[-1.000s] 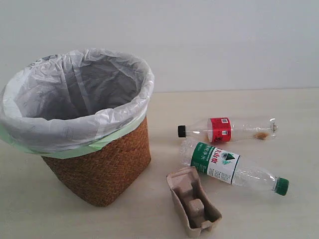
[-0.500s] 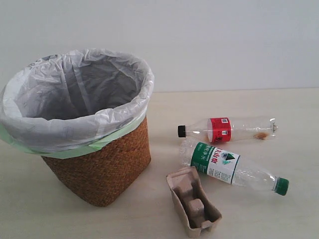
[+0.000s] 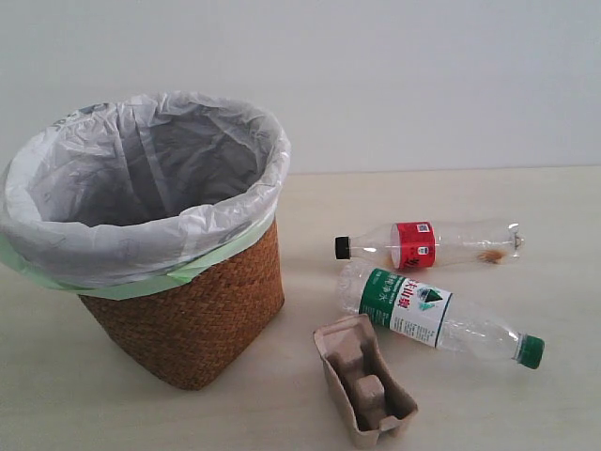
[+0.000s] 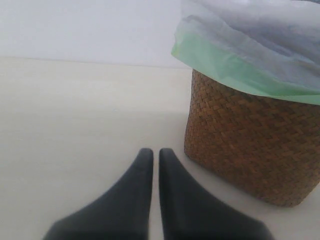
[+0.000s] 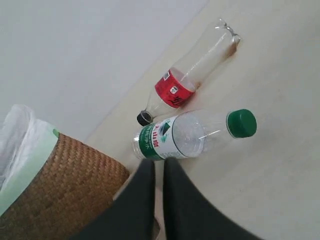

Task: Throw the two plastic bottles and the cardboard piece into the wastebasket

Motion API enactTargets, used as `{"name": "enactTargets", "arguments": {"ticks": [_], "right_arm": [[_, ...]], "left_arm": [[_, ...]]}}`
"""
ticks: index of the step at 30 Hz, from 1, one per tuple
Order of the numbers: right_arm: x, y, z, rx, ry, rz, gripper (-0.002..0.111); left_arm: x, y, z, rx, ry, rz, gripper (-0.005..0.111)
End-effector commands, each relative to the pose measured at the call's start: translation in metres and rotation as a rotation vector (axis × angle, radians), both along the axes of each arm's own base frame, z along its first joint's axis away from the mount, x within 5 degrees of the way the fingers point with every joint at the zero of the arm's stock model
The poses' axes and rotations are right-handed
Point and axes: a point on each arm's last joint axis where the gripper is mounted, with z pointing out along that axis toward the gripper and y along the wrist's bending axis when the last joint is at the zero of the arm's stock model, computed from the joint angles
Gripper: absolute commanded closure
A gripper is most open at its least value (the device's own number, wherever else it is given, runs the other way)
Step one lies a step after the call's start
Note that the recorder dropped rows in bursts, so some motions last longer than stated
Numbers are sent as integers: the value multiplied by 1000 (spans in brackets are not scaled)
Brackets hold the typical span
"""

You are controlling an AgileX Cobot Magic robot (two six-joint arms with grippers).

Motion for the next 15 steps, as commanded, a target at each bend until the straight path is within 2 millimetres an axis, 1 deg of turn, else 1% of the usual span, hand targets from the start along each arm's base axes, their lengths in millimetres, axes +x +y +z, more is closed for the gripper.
{"name": "enactTargets", "arguments": {"ticks": [1, 10, 15], "right_arm": [[1, -1, 6, 8, -70, -20, 106], [2, -2, 11, 37, -123, -32, 106], [3, -3, 19, 59, -198, -46, 106]], "left_arm": [[0, 0, -1, -5, 0, 3, 103], [0, 0, -1, -5, 0, 3, 103], [0, 0, -1, -5, 0, 3, 103]]}}
